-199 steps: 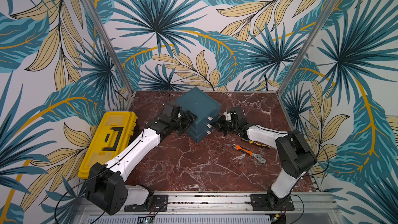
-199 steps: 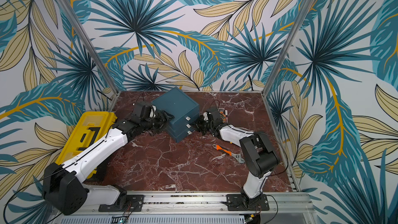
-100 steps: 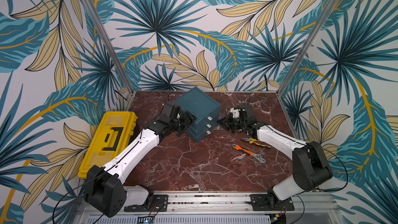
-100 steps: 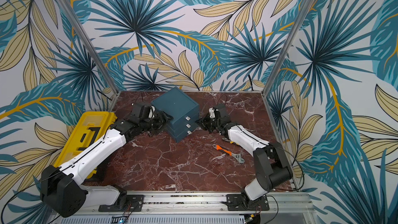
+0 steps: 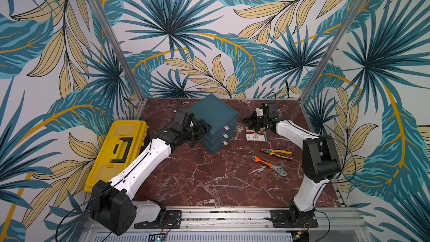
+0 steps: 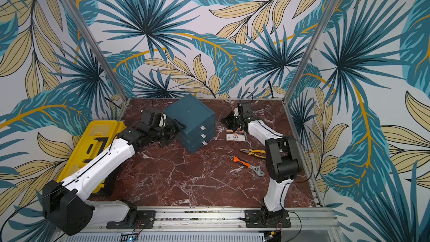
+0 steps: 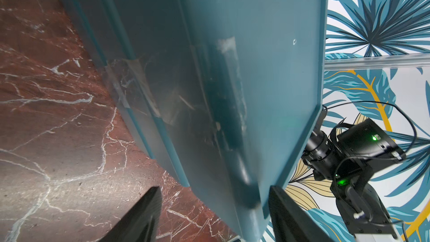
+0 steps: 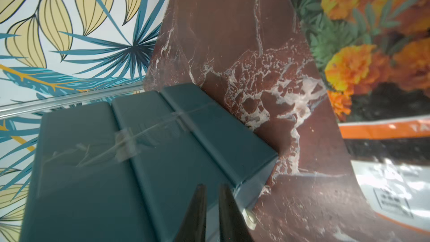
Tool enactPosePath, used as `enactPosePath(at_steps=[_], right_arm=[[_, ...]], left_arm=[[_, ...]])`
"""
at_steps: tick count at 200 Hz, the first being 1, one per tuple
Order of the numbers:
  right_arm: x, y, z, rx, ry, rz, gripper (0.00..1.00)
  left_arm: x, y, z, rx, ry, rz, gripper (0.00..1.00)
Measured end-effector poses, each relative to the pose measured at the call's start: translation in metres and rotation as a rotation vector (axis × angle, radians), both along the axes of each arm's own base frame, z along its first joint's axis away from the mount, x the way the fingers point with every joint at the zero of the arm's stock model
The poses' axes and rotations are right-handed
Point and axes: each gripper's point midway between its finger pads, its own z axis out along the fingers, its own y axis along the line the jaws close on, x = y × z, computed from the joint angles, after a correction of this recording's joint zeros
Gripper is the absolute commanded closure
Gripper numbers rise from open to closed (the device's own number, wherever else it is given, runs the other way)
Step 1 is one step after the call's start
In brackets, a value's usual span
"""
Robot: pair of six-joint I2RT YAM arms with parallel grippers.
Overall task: Take the seed bags out of the drawer
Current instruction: Adjust the storage box at the center of the board.
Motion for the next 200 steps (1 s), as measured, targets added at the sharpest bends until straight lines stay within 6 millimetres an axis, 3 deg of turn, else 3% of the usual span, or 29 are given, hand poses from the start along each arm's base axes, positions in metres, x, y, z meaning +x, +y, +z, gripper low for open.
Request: enactPosePath(at_steps=[60,118,159,200], right_arm=[[0.024,0.018,-0.028,0.025,0.057,0.014,0.84],[0.013,0.041,-0.032,0.045,0.067,0.053,0.84],[-0.006,0.047,-0.054,0.041,0.12,0.06,0.84],[-0.028,0.062,-0.051,0.042,0.122,0.074,0.84]], left_arm=[[0.006,0.01,0.001,0.001,-0.003,0.026,0.22],[0.013,0.011,0.004,-0.009,-0.014,0.023,0.22],[0.017,0.01,0.001,-0.01,-0.009,0.012,0.22],[0.016,0.013,-0.002,0.006,-0.009,0.002,0.22]])
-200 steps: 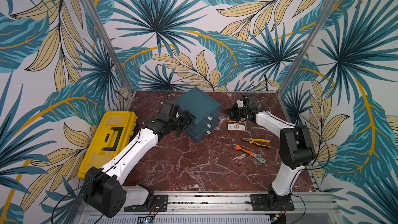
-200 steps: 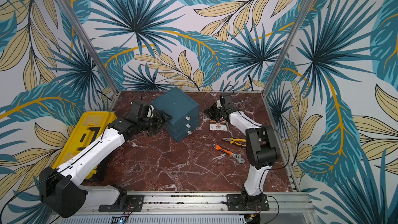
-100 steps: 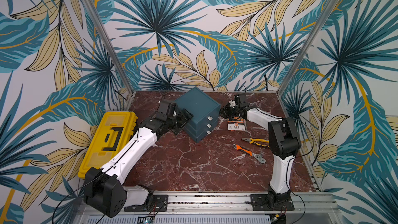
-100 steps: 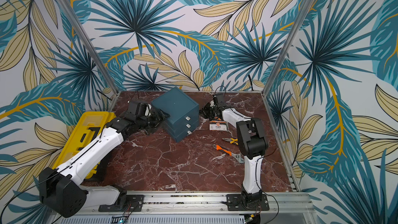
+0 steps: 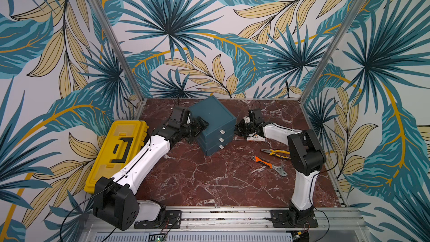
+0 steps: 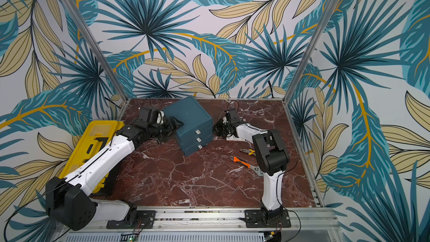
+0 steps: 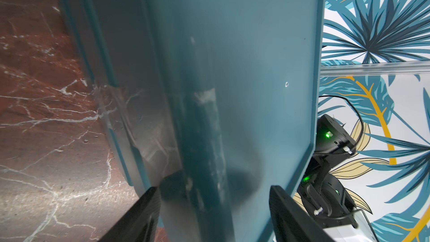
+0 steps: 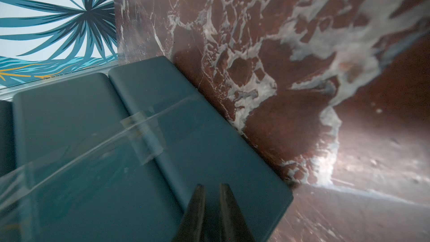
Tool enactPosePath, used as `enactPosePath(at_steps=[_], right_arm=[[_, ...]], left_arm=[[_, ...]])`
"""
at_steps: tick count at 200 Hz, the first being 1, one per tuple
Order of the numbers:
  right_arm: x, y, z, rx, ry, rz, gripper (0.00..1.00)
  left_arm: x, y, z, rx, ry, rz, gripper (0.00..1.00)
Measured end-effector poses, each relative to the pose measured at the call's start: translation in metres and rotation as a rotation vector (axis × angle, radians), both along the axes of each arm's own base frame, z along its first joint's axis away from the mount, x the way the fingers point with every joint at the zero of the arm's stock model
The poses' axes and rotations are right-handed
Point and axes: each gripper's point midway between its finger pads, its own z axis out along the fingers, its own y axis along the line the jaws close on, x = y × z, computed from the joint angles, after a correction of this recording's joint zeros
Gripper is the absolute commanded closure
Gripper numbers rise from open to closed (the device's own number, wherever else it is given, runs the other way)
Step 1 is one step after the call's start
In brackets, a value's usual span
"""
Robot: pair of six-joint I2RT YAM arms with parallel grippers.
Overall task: Take the seed bags out of the drawer
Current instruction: Adjust the storage box at the center of the board.
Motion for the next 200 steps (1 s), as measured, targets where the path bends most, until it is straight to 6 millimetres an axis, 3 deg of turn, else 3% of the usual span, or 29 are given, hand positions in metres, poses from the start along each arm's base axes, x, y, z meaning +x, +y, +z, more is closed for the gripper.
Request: enactPosePath(at_steps=[36,70,124,163,200], right_arm=[[-0.012,0.0,0.013,-0.012,-0.038,-0.023,0.84],[-0.044,-0.018,0.019,-0.042,-0.053,-0.074,0.77],[-0.116,-0.046,-0.011,-0.093,-0.001,-0.149,0.69],[-0.136,-0.001,-0.004,-0.082,-0.061,-0.074,0.67],[-0.132,0.037,-0.011,-0.061,-0.086,-0.061,0.67]], left_arm=[[-0.001,0.005,-0.003,0.018,0.005,-0.001,0.23],[-0.001,0.005,-0.003,0.023,-0.001,-0.017,0.23],[-0.006,-0.001,-0.004,0.01,-0.001,-0.066,0.26],[-0.011,-0.004,-0.004,-0.005,0.001,-0.092,0.26],[-0.016,-0.007,-0.001,-0.019,-0.004,-0.119,0.26]])
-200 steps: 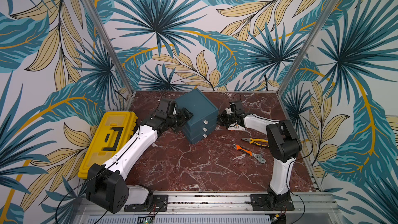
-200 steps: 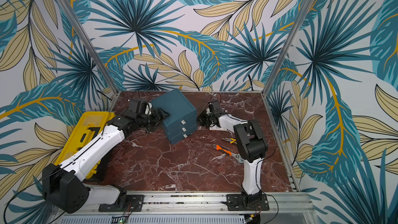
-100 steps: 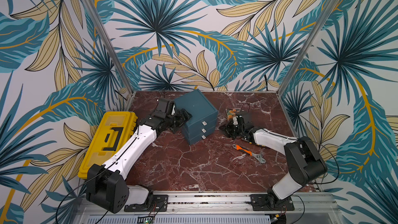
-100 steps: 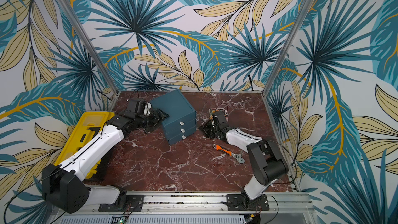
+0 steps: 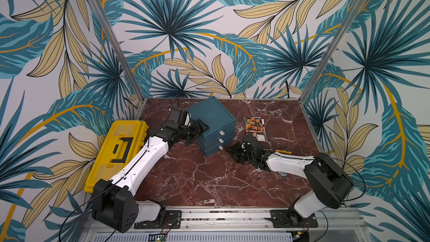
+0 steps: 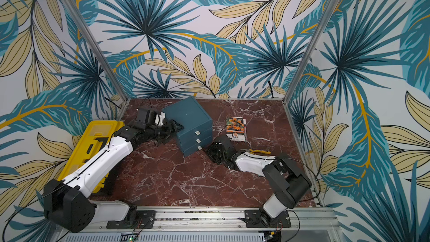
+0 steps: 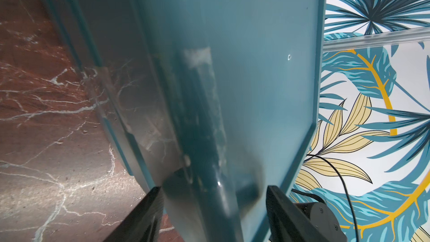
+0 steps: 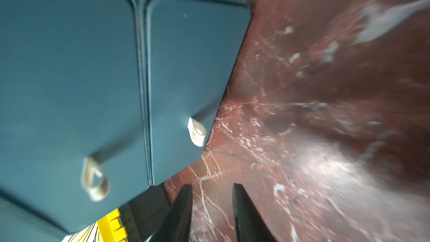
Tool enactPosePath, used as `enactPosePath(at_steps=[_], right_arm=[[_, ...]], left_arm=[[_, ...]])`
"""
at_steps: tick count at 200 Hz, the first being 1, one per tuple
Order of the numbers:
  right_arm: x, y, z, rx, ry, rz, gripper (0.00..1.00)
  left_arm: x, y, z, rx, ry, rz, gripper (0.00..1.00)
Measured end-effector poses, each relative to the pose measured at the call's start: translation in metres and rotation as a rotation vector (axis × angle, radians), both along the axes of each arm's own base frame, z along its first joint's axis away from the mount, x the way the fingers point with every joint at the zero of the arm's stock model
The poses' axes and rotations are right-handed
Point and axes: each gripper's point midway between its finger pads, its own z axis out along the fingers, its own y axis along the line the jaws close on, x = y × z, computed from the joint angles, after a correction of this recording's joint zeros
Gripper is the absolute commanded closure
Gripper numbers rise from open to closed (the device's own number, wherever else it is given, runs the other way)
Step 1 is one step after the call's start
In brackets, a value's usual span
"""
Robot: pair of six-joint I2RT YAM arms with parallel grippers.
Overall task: Take the seed bags out of the drawer
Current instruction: Adjust the storage box at the center of the board.
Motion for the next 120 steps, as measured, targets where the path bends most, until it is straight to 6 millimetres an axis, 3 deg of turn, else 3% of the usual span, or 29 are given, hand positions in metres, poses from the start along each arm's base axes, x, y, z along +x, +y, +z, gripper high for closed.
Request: enactPosePath(at_steps=[43,120], right_arm=[[0.017,0.022,-0.016,0.028,0.006,-0.04,0.66],[0.032,0.021,-0.012,0.059,-0.033,-0.109,0.66]], left_arm=[[-0.004,-0.003,-0.002,-0.014,0.011,-0.022,0.26],[-0.008,-0.006,-0.004,-0.019,0.019,-0.047,0.26]])
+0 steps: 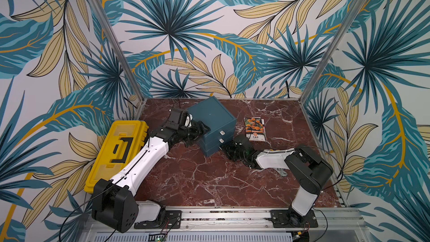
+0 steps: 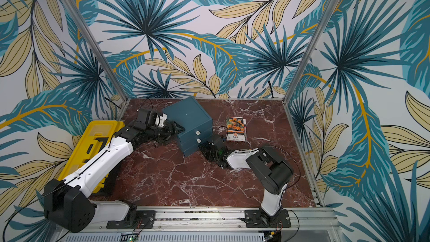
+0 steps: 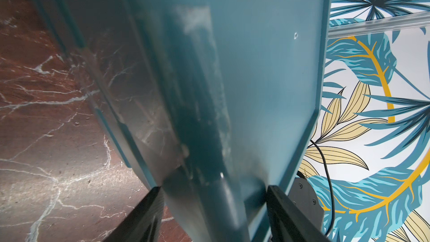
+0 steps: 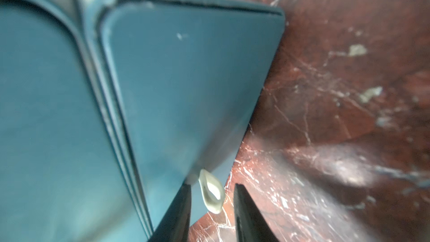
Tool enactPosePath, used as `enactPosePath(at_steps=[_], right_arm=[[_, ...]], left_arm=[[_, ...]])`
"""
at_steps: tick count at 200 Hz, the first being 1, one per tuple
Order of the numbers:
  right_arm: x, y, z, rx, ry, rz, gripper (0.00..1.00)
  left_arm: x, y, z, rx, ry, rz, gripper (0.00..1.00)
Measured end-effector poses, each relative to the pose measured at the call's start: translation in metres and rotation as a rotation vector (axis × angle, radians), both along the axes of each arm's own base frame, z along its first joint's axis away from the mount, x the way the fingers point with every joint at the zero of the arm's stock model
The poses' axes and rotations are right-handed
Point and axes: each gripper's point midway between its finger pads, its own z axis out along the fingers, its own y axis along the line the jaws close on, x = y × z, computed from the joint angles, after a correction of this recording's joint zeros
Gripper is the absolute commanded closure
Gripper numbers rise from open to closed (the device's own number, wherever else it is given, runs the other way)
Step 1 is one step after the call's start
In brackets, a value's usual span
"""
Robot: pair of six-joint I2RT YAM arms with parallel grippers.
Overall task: Take the seed bags out of the drawer
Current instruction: Open the drawer in the storage box.
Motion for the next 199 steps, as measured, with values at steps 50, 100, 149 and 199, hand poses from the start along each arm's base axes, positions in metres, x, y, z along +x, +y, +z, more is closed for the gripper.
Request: enactPosePath(at_steps=[50,100,149,199], right_arm=[[0.003,0.001,-0.007,0.01,0.003,-0.019,0.75],[0.009,0.003,-0.004,0.038,-0.019,-0.036,0.87],[0.01,0.005,-0.001,0.06,-0.031,-0.044,1.0],[-0.008,-0.009,0.0,0.056,-0.026,-0.04,1.0]], left_arm=[[-0.001,0.001,-0.001,0.001,0.002,-0.008,0.26],[-0.002,0.0,-0.001,0.001,0.002,-0.018,0.27],[-0.003,0.0,-0.001,0.005,0.001,-0.022,0.26],[-0.003,0.0,-0.001,0.005,0.001,-0.021,0.26]])
